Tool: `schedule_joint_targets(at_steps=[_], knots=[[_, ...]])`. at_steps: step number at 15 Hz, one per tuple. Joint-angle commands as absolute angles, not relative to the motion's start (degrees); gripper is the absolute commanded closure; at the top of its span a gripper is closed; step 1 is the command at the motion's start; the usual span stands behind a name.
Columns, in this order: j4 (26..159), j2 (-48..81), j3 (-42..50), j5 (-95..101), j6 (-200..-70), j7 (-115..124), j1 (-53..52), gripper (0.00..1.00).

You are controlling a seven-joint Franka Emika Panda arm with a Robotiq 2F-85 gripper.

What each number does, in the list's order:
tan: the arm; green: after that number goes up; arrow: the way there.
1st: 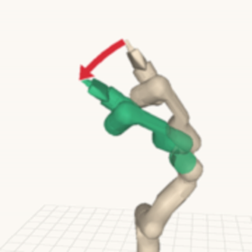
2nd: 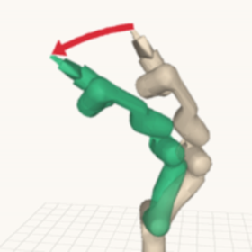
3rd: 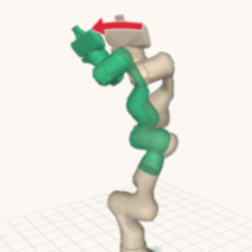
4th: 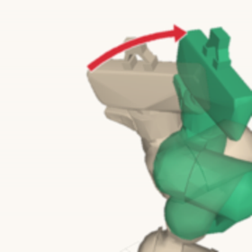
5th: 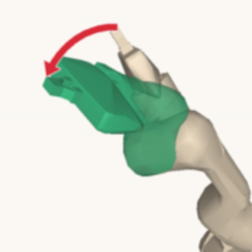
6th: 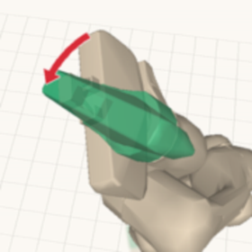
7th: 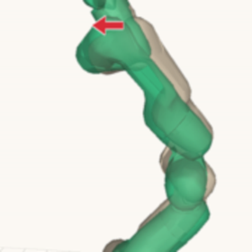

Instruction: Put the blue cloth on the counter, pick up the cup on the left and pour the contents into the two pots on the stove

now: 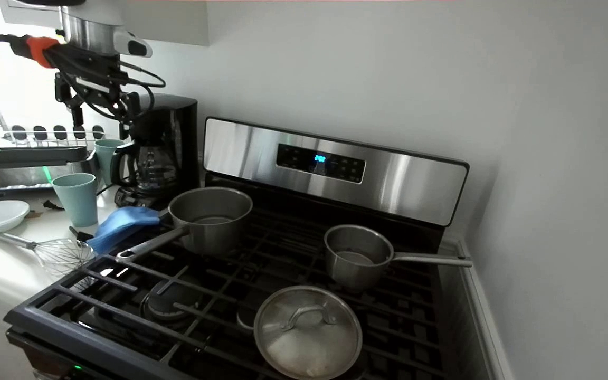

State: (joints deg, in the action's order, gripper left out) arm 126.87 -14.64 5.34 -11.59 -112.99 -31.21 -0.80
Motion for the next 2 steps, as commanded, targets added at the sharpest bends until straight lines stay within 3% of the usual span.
schedule_joint_targets(at_steps=[1,2], knots=[[126.73,-15.45,5.89,-11.50,-112.85,-31.01,-0.97,0.00],[126.73,-16.04,6.11,-11.49,-112.85,-30.95,-0.97,0.00]])
